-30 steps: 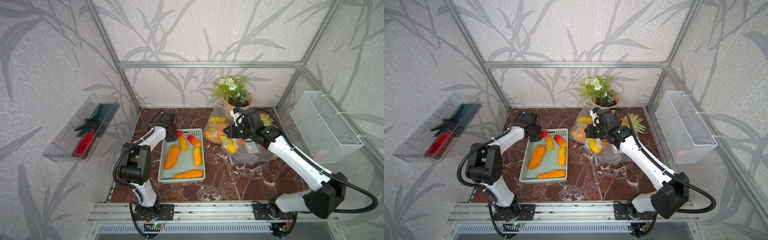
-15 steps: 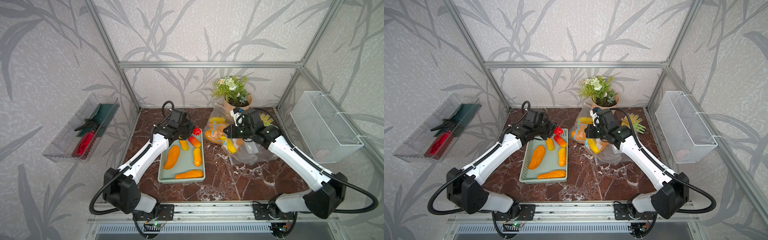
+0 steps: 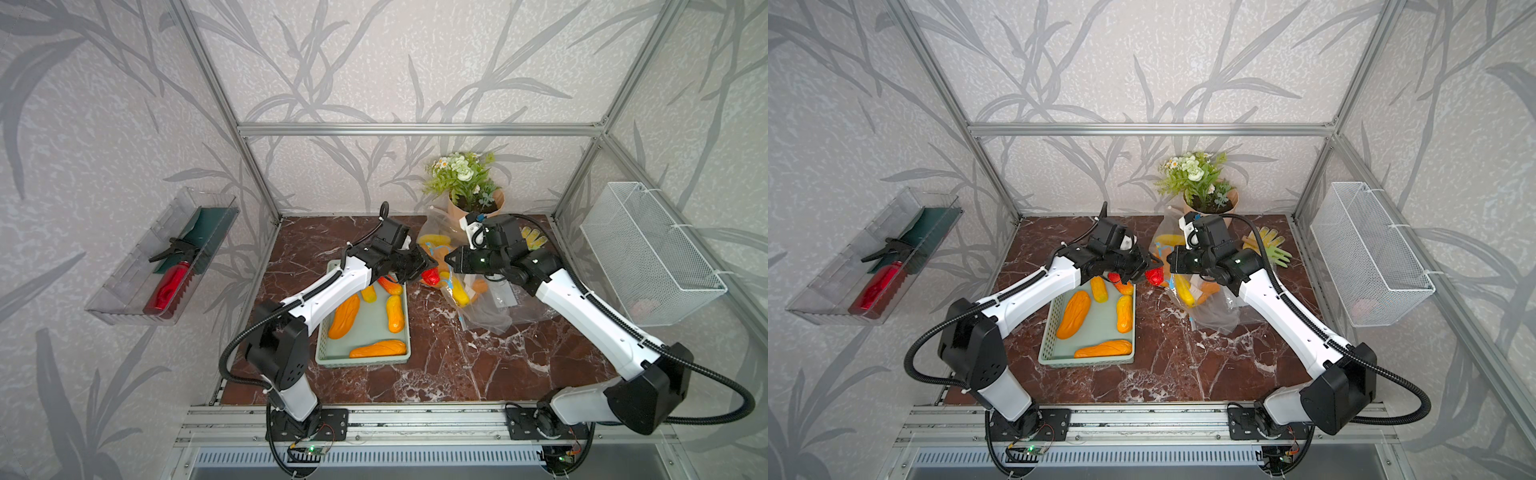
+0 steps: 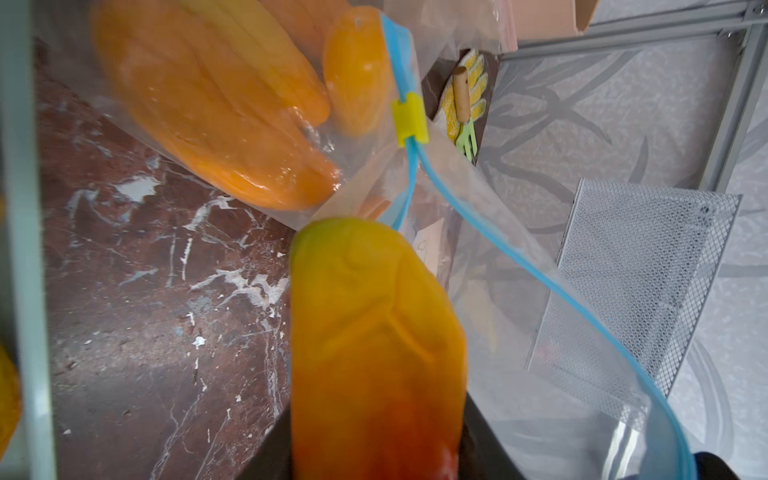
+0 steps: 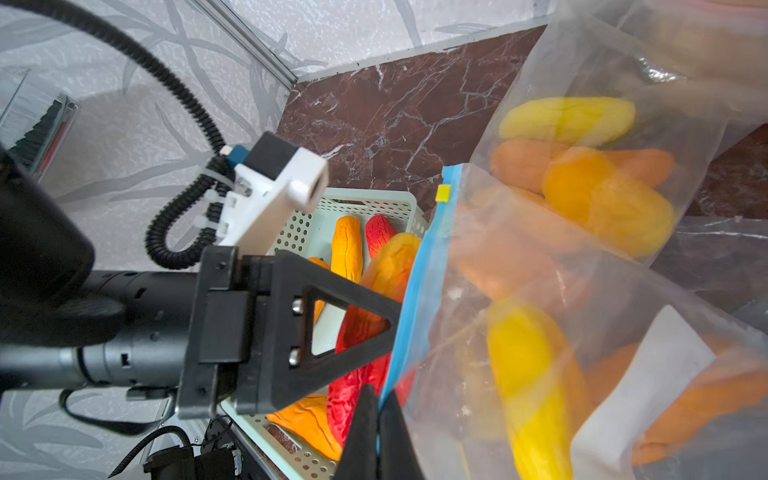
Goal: Place the mango in a zip-top bag and seal the zipper
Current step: Place the mango in the zipper food storage bag.
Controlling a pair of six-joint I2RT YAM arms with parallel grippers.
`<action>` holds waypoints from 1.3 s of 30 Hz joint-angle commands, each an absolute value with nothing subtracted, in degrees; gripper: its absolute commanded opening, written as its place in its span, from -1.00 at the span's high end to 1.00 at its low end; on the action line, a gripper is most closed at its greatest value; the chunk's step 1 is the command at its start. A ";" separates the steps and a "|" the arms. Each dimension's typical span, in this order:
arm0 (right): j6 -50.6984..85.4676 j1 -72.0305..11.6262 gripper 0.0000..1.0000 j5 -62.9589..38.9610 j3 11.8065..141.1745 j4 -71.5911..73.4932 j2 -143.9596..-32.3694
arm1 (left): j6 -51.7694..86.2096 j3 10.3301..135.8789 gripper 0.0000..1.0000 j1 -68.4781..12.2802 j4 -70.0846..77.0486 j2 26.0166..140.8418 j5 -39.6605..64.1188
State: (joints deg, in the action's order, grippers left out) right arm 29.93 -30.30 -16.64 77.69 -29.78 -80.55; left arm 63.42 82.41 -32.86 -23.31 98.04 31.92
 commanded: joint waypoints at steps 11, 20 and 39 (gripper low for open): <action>24.92 -27.55 1.00 -25.62 78.70 -28.66 -80.07 | 66.21 88.67 0.78 -30.28 -27.49 101.20 56.92; 25.60 -26.78 1.00 -30.32 78.75 -28.58 -80.51 | 66.36 97.90 0.54 -29.05 -33.03 108.47 51.93; 26.72 -26.50 1.00 -26.55 78.67 -29.37 -80.07 | 63.43 96.61 -0.27 -28.51 -38.82 98.02 40.54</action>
